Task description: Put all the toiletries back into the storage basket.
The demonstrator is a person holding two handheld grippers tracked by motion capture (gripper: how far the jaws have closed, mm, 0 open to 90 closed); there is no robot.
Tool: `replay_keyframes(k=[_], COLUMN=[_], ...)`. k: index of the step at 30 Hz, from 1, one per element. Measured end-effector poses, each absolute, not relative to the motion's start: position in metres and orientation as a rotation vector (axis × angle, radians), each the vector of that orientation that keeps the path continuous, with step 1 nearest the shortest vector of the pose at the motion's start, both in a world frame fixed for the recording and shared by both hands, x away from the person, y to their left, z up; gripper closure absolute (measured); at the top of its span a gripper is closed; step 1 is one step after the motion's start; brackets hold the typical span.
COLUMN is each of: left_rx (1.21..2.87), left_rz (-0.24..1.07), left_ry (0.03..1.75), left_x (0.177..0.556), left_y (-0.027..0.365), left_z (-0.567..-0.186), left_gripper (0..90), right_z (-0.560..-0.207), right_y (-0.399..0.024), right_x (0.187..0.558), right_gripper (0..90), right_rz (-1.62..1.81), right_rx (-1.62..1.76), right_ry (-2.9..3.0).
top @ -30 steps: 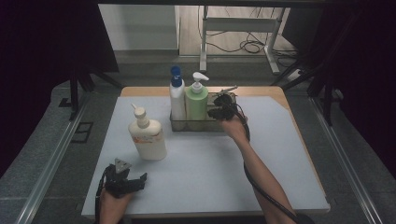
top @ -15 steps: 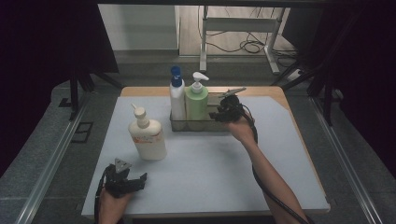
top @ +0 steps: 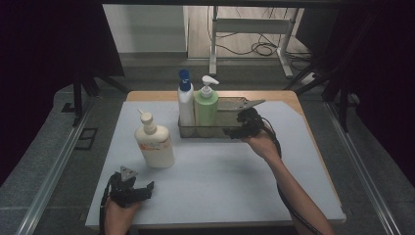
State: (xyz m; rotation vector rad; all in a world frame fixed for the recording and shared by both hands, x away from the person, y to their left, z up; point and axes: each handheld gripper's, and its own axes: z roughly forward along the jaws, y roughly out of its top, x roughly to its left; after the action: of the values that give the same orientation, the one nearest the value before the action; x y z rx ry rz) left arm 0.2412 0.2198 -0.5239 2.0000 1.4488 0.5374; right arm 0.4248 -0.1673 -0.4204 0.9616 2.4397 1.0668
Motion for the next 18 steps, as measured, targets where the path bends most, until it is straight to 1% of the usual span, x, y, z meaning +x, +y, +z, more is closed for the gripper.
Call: replay_keyframes(k=[4, 12, 16, 18], left_rx=[1.999, 1.993, 1.988, 1.986], left_rz=[0.537, 0.535, 0.539, 0.541], left_ry=[1.448, 1.458, 1.467, 1.470], left_x=[0.241, 0.241, 0.241, 0.241], left_y=[0.220, 0.220, 0.219, 0.220], left_z=[-0.524, -0.523, -0.522, -0.521], left_gripper=[12.1, 12.9, 14.0, 16.7], right_z=[-0.422, -0.427, -0.432, -0.436], right_y=[-0.173, -0.187, -0.193, -0.196], right_x=[0.414, 0.389, 0.378, 0.372], right_gripper=[15.2, 12.6, 8.3, 6.5], right_rz=[1.083, 1.079, 1.067, 1.063], right_rx=[0.960, 0.924, 0.907, 0.909], right_ry=[2.434, 2.430, 2.435, 2.437])
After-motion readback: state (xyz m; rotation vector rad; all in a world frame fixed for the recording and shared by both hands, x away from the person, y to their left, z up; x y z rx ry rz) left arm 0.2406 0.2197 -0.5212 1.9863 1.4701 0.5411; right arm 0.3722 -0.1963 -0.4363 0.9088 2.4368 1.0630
